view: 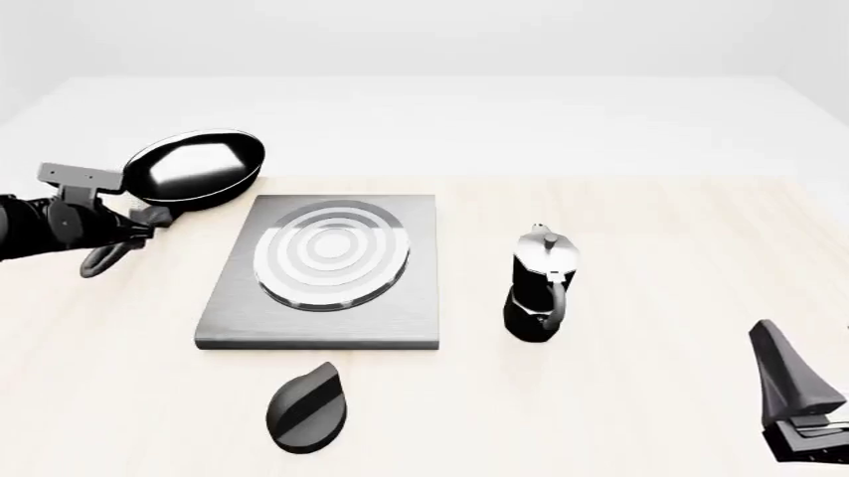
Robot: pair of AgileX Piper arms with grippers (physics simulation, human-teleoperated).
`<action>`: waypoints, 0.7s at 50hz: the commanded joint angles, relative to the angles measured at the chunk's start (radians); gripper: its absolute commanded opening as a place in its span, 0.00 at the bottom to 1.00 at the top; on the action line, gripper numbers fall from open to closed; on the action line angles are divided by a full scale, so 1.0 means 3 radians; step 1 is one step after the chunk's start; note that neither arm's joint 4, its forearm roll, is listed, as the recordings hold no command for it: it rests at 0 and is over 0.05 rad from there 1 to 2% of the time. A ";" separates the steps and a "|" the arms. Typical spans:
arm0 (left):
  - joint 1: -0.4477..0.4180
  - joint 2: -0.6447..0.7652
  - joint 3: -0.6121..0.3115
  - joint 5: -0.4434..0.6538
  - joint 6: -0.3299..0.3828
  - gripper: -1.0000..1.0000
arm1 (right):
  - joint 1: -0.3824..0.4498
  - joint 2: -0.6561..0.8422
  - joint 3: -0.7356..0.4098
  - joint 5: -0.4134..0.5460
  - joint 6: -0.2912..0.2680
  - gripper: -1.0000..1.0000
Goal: Turn on the stove and put the frying pan on it.
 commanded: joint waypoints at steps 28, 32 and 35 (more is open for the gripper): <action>-0.0003 0.0102 0.0198 -0.0255 0.0075 0.00 | 0.0020 0.0020 0.0010 -0.0023 -0.0016 1.00; -0.0006 0.0056 0.0207 -0.0251 0.0079 0.00 | 0.0024 0.0009 0.0016 -0.0019 -0.0020 1.00; -0.0010 0.0034 0.0214 -0.0253 0.0077 0.00 | 0.0024 0.0008 0.0018 -0.0019 -0.0019 1.00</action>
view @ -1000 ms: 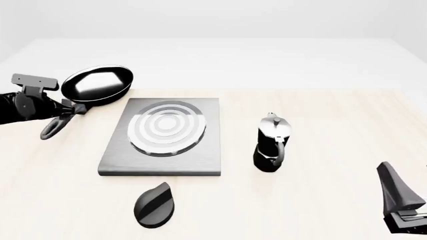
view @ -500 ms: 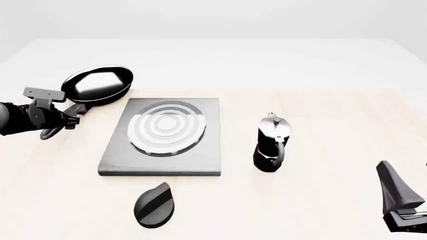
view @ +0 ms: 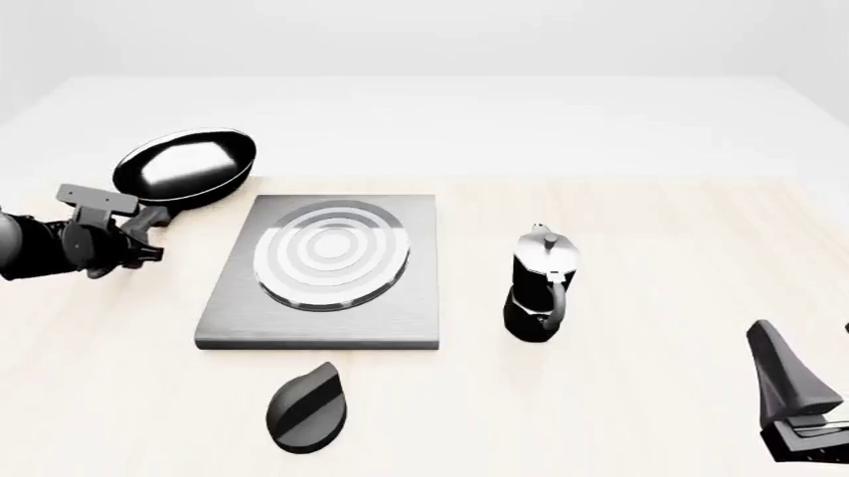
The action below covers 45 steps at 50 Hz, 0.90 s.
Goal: Turn on the stove and put the frying pan on it.
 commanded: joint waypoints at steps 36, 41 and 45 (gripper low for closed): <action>-0.0256 -0.1320 0.0637 0.0140 -0.0022 0.00 | 0.0051 -0.0130 -0.0125 0.0189 0.0012 1.00; -0.0278 -0.1499 0.0731 0.0194 -0.0021 0.00 | 0.0047 -0.0163 -0.0142 0.0225 0.0017 1.00; -0.0335 -0.1704 0.0882 0.0222 0.0015 0.00 | 0.0051 -0.0174 -0.0166 0.0247 0.0026 1.00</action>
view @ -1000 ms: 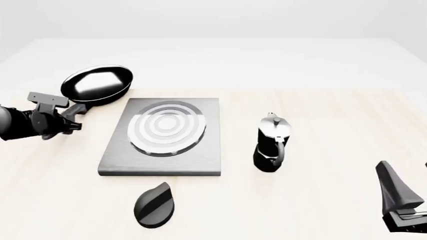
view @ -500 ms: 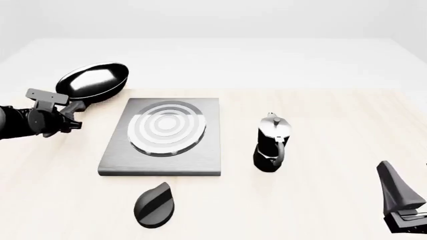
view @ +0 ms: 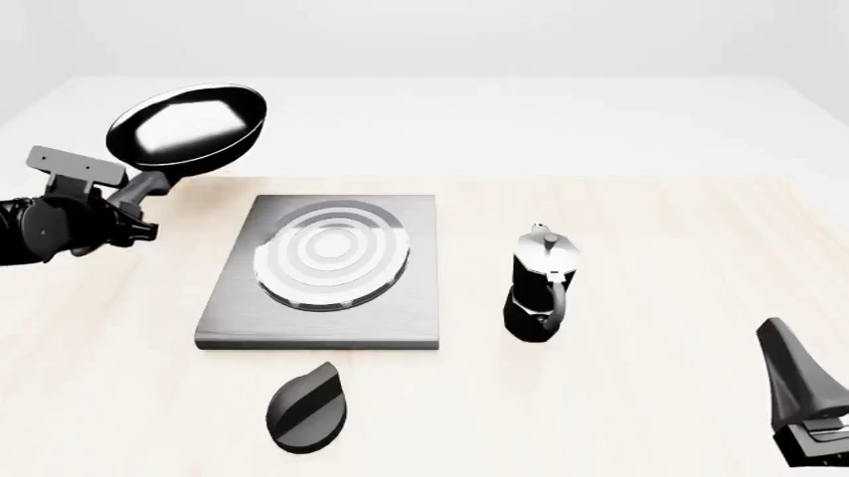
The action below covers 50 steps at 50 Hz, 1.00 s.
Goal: Turn on the stove and put the frying pan on it.
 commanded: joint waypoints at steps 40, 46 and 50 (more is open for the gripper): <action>-0.0822 -0.1888 0.1504 -0.0127 0.0226 0.00 | 0.0039 -0.0075 -0.0107 0.0072 0.0106 1.00; -0.0899 -0.2003 0.1620 -0.0125 0.0224 0.00 | 0.0034 -0.0076 -0.0103 0.0065 0.0111 1.00; -0.0966 -0.2100 0.1727 -0.0119 0.0222 0.00 | 0.0033 -0.0076 -0.0110 0.0069 0.0116 1.00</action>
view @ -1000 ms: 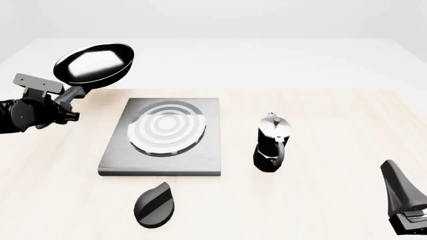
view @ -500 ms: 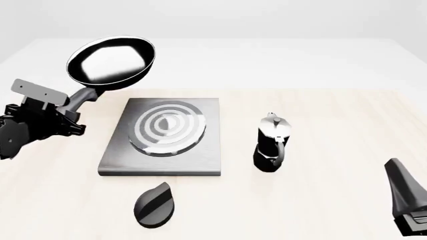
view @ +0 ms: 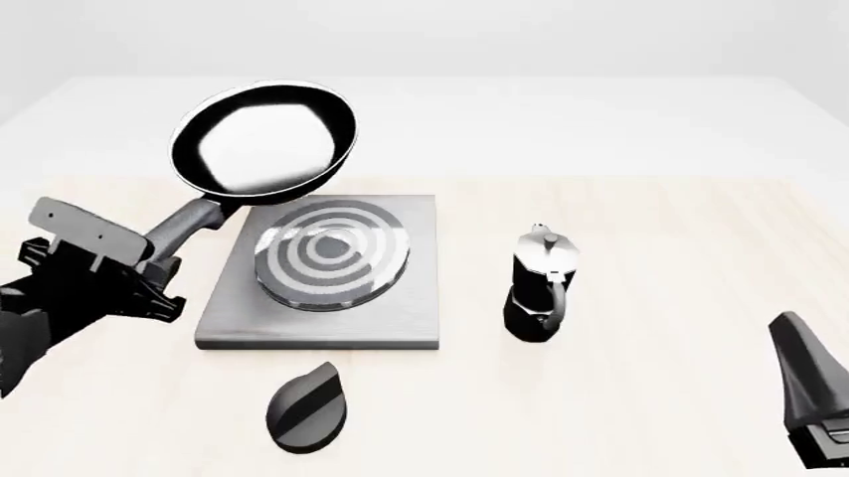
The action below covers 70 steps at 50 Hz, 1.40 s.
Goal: Turn on the stove and put the frying pan on it.
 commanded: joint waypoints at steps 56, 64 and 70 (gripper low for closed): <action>-0.0475 -0.0413 0.0911 -0.0388 0.0003 0.00 | 0.0031 -0.0002 -0.0025 0.0002 0.0029 1.00; -0.0492 -0.0338 0.0974 -0.0490 0.0007 0.00 | 0.0029 -0.0002 -0.0032 0.0006 0.0031 1.00; -0.0496 -0.0291 0.0991 -0.0547 0.0014 0.00 | 0.0028 -0.0002 -0.0036 0.0006 0.0033 1.00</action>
